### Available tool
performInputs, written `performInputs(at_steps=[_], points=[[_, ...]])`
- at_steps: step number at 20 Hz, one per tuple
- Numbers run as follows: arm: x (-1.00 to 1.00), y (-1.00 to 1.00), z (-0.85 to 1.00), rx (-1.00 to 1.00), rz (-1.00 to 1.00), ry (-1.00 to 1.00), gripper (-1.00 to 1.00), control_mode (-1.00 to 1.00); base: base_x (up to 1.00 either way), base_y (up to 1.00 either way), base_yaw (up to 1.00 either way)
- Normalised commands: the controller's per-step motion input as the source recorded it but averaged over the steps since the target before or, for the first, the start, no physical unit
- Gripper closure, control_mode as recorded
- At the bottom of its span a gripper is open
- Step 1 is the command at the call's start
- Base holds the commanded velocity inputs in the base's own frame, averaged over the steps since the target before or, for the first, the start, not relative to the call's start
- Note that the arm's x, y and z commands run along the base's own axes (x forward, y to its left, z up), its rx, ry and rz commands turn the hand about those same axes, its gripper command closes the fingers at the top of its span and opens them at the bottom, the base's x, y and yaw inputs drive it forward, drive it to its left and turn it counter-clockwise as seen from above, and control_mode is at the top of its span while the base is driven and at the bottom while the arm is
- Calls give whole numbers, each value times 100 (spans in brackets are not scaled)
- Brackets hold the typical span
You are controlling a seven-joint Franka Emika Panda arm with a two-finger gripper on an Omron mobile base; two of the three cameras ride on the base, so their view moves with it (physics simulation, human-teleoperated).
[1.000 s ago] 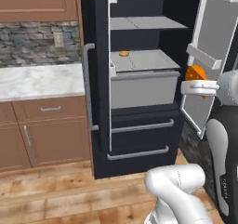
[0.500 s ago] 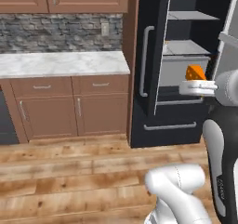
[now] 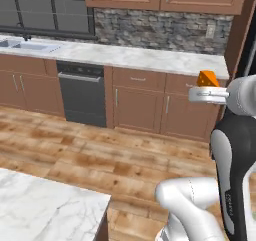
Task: Pick the cheese from the fridge and the cheese grater from the cabinet and place them next to the salad bowl.
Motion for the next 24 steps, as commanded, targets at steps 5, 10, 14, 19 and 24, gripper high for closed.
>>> performInputs(at_steps=[5, 10, 14, 19, 24], points=[[0, 0, 0, 0, 0, 0, 100, 100, 72, -18, 30], [0, 0, 0, 0, 0, 0, 100, 100, 79, -94, 27], [0, 0, 0, 0, 0, 0, 100, 100, 71, -100, 19], [0, 0, 0, 0, 0, 0, 100, 100, 64, -58, 13], [0, 0, 0, 0, 0, 0, 100, 100, 98, 46, 23]])
